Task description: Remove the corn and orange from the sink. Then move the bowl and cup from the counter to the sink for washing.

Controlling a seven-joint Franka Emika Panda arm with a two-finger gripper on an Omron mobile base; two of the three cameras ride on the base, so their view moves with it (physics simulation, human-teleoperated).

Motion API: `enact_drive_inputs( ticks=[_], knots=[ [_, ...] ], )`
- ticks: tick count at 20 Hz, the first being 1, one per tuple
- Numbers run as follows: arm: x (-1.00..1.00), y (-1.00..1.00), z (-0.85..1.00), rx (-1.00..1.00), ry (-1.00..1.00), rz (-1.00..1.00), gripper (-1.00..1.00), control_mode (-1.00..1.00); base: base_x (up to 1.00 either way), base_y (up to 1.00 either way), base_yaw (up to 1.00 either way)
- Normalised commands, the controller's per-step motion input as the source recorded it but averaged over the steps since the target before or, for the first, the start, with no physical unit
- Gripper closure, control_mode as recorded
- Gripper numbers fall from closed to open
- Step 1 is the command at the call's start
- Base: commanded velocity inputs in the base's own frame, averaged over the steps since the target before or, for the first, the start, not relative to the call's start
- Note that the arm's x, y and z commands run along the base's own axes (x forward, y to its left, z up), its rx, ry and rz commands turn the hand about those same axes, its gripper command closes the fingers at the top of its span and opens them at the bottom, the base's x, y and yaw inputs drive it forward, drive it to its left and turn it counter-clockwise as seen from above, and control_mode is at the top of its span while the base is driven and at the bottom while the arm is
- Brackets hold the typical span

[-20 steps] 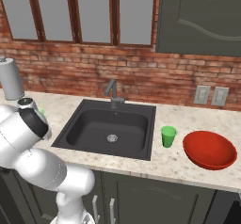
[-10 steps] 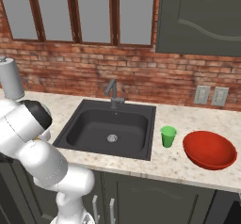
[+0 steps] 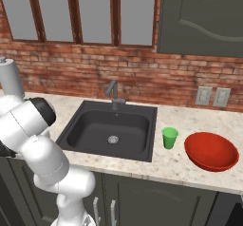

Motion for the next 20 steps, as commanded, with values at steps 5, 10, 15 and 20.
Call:
enact_drive_inputs(
  ticks=[5,10,15,20],
  knots=[
    [0.00,0.18,-0.11,0.00,0.00,0.00,1.00,-1.00,0.00,0.00,0.00],
    [0.00,0.19,-0.08,0.00,0.00,0.00,1.00,-1.00,0.00,0.00,0.00],
    [-0.01,0.14,-0.17,0.00,0.00,0.00,-1.00,-1.00,0.00,0.00,0.00],
    [-0.10,0.00,-0.23,-0.02,0.09,-0.01,-1.00,-1.00,0.00,0.00,0.00]
  ],
)
